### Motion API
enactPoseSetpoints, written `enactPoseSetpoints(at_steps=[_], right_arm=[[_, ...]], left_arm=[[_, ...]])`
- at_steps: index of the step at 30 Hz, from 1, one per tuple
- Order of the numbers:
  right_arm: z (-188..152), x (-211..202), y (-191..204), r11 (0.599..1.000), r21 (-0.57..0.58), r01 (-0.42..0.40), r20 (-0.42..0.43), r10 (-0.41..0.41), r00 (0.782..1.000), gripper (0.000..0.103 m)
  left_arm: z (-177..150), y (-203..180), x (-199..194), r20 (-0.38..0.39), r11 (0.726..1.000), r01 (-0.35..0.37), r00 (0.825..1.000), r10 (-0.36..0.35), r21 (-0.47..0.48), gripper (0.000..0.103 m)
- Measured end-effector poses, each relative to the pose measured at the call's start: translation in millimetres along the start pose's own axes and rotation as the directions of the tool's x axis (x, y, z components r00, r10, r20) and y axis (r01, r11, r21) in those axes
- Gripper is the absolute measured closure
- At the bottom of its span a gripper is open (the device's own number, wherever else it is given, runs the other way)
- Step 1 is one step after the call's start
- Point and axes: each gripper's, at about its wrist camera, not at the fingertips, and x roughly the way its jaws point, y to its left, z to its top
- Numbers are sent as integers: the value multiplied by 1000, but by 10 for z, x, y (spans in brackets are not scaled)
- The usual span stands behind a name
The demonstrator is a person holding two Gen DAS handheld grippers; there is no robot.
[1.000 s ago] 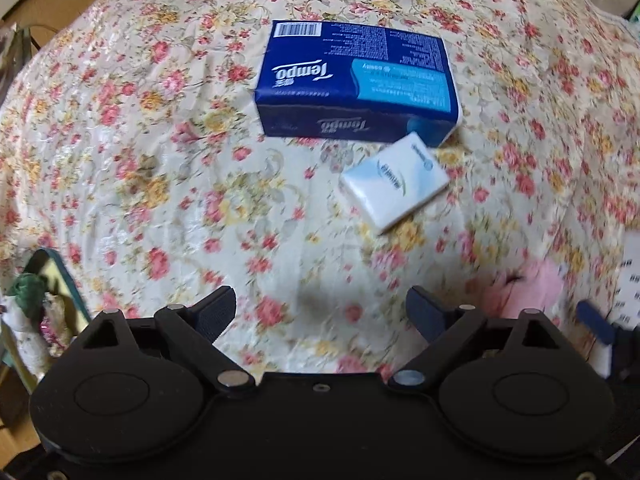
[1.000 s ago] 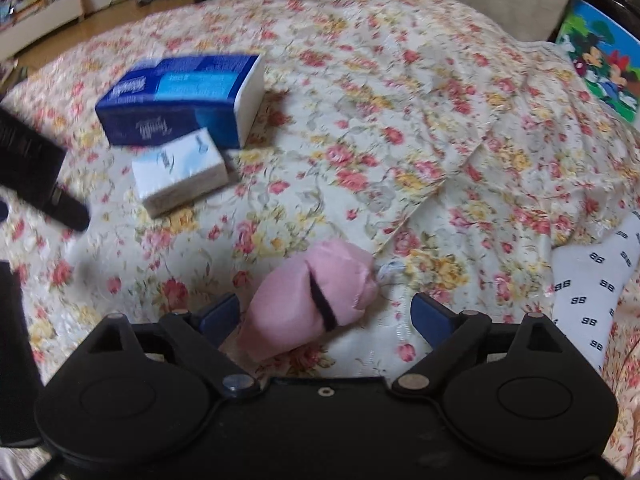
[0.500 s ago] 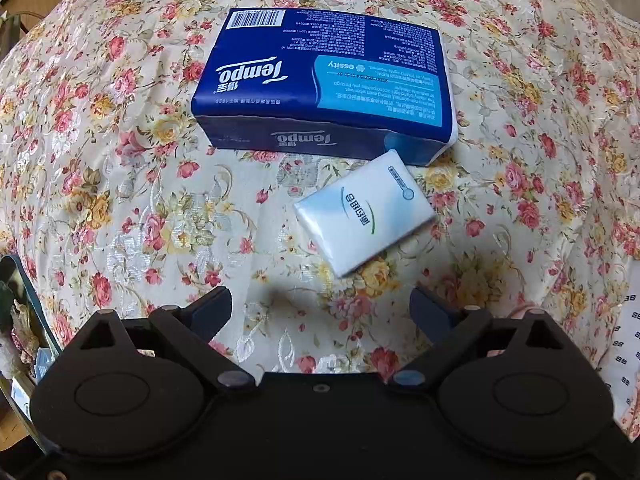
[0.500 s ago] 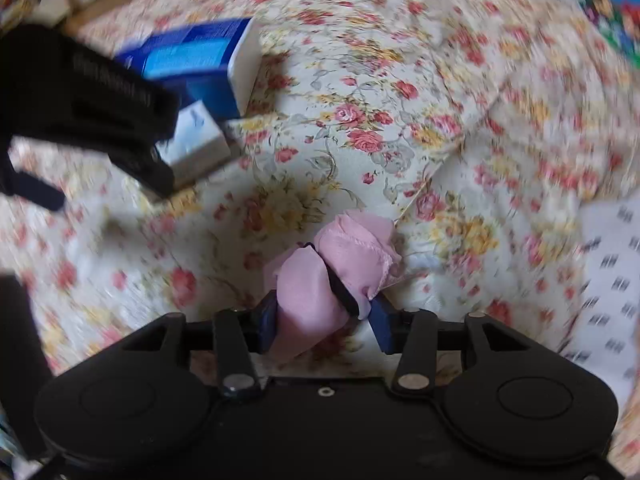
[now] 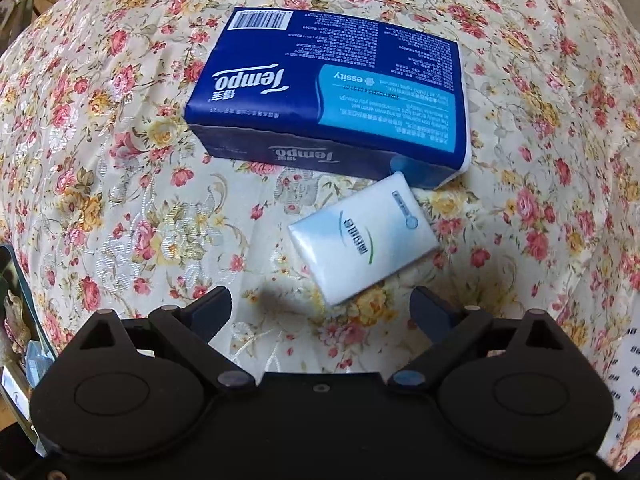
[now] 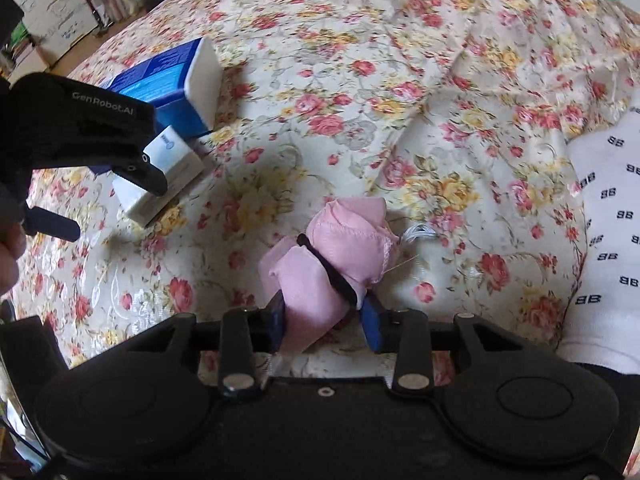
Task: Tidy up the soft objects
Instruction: 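Grasp the small white tissue pack with the left tool while the right tool holds the pink mask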
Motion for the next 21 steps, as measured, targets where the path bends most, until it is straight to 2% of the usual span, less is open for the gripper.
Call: enactPoseSetpoints(at_steps=[10, 16, 21], right_arm=[[-3, -34, -5, 1000, -4, 21, 28, -21, 999, 67], [-15, -77, 1, 1000, -10, 28, 42, -28, 999, 67], [-17, -88, -13, 1000, -8, 23, 44, -23, 999, 67]], left_arm=[[60, -176, 112, 21, 999, 4, 1000, -3, -47, 8], [182, -274, 270, 18, 996, -60, 998, 62, -72, 6], [211, -336, 406, 5, 994, -106, 994, 107, -40, 7]])
